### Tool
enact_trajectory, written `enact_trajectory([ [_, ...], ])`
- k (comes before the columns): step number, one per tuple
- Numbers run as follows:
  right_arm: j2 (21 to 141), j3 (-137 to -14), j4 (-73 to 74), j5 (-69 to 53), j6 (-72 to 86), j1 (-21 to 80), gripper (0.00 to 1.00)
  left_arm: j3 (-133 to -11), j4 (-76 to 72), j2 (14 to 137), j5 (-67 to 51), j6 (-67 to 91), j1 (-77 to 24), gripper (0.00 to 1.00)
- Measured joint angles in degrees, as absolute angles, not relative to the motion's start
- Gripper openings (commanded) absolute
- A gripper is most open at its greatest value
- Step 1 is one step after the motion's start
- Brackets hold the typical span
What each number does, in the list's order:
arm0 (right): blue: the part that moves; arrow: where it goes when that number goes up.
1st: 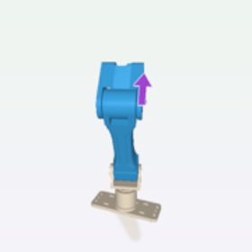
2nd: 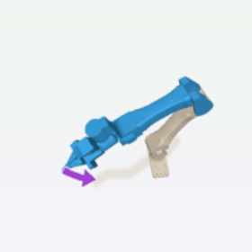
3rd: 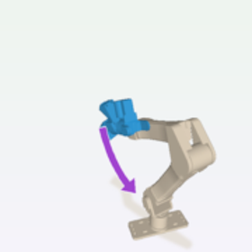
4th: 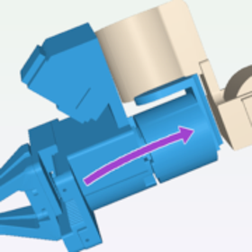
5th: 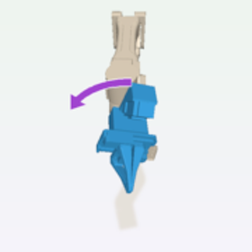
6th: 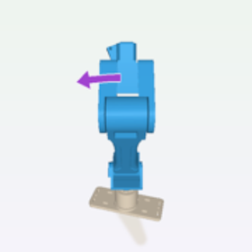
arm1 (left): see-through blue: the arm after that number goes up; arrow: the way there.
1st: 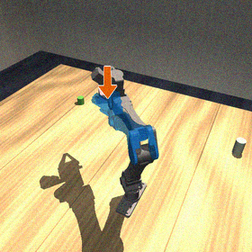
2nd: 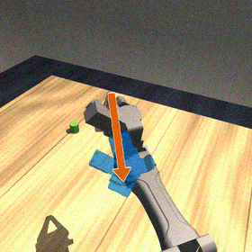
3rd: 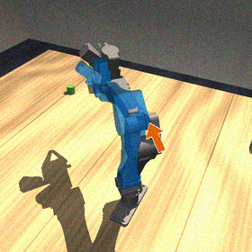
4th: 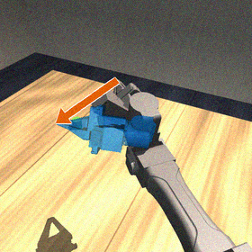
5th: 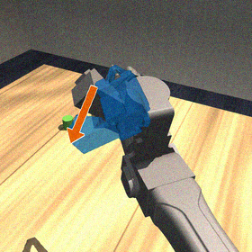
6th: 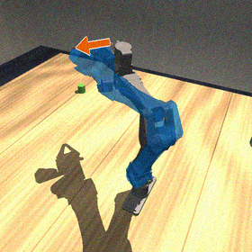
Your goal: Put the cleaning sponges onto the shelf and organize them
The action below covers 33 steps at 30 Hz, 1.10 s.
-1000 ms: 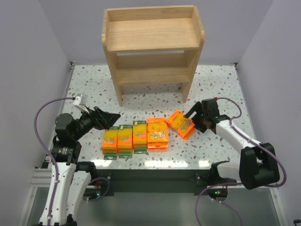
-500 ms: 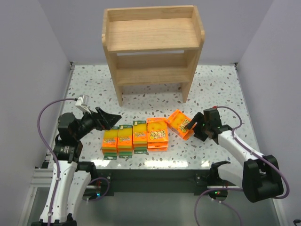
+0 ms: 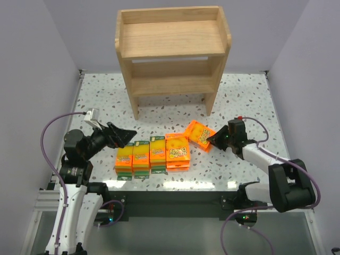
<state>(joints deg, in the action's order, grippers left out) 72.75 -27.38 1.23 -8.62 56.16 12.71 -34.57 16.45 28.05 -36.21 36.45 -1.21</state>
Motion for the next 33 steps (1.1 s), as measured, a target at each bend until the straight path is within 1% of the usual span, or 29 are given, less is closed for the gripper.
enact_trajectory([
  [1,73.34,-27.35,-0.03,-8.64,56.40,12.67,0.03,-34.57,16.47,28.05,-36.23,36.42,-1.21,1.00],
  [2,73.78,-27.35,-0.95,-8.71,56.47,12.64,0.00,-34.57,16.47,28.05,-36.23,36.42,-1.21,1.00],
  [6,73.97,-26.70,-3.25,-9.08,56.82,12.62,0.00,-34.57,16.47,28.05,-36.23,36.42,-1.21,1.00],
  [9,72.16,-26.28,-2.02,-8.88,56.49,12.62,0.00,-34.57,16.49,28.08,-36.18,36.40,-1.21,1.00],
  [12,67.88,-25.96,3.16,-8.29,56.01,12.62,0.00,-34.57,16.64,28.12,-36.16,36.40,-1.21,1.00],
  [16,59.33,-26.28,11.31,-7.62,55.70,12.62,0.00,-34.57,16.86,28.23,-35.94,36.40,-1.21,1.00],
  [23,49.65,-31.09,20.53,-6.39,56.16,12.62,0.00,-34.57,16.93,28.27,-35.70,36.40,-1.21,1.00],
  [27,46.30,-33.47,21.50,-7.46,58.13,12.62,0.00,-34.57,17.12,28.27,-35.55,36.40,-1.21,1.00],
  [33,45.67,-36.80,18.83,-12.75,63.29,12.64,0.00,-34.59,17.32,28.27,-35.53,36.40,-1.21,1.00],
])
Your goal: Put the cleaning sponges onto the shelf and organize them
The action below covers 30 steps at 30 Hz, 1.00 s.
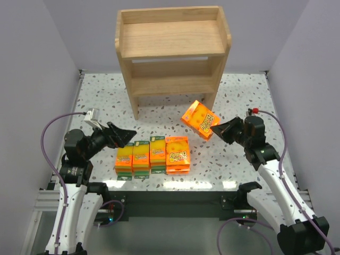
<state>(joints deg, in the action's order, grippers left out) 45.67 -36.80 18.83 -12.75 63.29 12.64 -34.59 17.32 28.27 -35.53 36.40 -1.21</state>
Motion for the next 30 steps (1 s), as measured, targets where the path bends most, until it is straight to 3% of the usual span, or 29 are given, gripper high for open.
enact_trajectory([
  [10,52.14,-48.18,10.33,-13.39,69.71,16.58,0.00,-34.59,17.28,28.32,-35.53,36.47,-1.21,1.00],
  [19,64.88,-58.26,7.77,4.40,75.64,26.83,0.00,-35.59,17.80,28.25,-34.98,36.86,-1.21,1.00],
  [30,78.72,-71.90,11.79,23.97,85.78,31.05,0.00,-37.63,18.98,27.40,-34.00,36.86,-1.21,1.00],
])
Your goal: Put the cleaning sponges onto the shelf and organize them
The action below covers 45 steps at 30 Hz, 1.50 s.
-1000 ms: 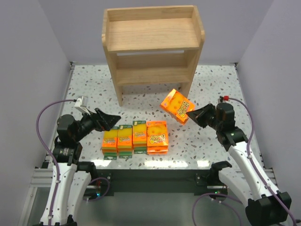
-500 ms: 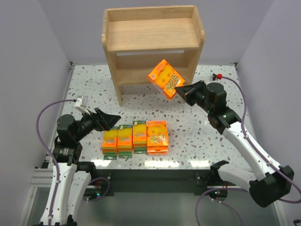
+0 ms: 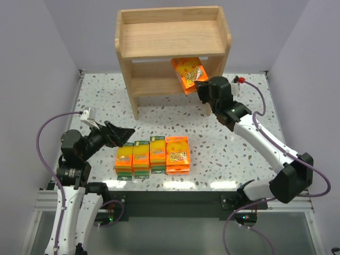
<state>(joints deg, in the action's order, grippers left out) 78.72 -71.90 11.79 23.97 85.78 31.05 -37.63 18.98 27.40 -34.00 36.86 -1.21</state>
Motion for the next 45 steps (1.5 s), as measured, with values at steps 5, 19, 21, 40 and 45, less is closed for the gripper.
enact_trajectory([
  [5,84.31,-77.03,15.59,29.41,89.49,32.56,0.00,-37.63,19.07,27.33,-33.80,36.86,-1.21,1.00],
  [19,90.37,-81.73,22.65,43.07,98.78,36.34,0.00,-37.67,21.02,26.79,-33.17,36.86,-1.21,1.00],
  [21,90.78,-81.73,22.59,44.51,99.55,36.34,0.00,-37.67,21.26,26.50,-32.99,36.84,-1.21,1.00],
  [40,88.99,-72.38,5.82,46.50,94.26,36.34,0.59,-37.74,22.13,25.74,-32.71,36.86,-1.21,1.00],
  [45,79.02,-64.10,-0.19,41.69,86.98,36.34,0.67,-37.71,21.91,25.58,-32.69,36.91,-1.21,1.00],
])
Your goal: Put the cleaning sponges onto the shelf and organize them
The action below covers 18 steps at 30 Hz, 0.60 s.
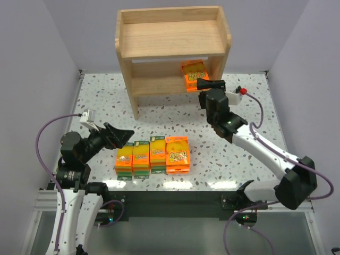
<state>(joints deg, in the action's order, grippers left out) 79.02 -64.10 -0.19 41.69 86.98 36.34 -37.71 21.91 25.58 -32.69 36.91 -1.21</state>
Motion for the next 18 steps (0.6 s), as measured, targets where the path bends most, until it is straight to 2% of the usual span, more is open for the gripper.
enact_trajectory([
  [3,71.57,-60.95,0.45,37.19,82.15,36.34,0.70,-37.15,21.23,25.58,-32.75,36.97,-1.21,1.00],
  [6,63.94,-57.95,2.61,30.50,76.20,36.32,0.70,-35.68,20.38,25.74,-32.80,37.12,-1.21,1.00],
  [10,56.71,-50.50,4.89,16.71,66.67,36.27,0.56,-33.19,19.62,26.30,-33.19,37.98,-1.21,1.00],
  [13,56.38,-45.01,6.81,4.69,60.14,36.69,0.51,-32.08,18.76,26.74,-33.69,38.44,-1.21,0.99],
  [15,57.06,-41.17,8.69,-1.17,56.18,38.13,0.53,-31.42,17.74,27.03,-34.11,38.52,-1.21,0.98],
  [18,57.17,-37.89,13.52,-5.30,52.34,42.70,0.61,-30.20,16.19,27.59,-34.76,38.85,-1.21,0.98],
])
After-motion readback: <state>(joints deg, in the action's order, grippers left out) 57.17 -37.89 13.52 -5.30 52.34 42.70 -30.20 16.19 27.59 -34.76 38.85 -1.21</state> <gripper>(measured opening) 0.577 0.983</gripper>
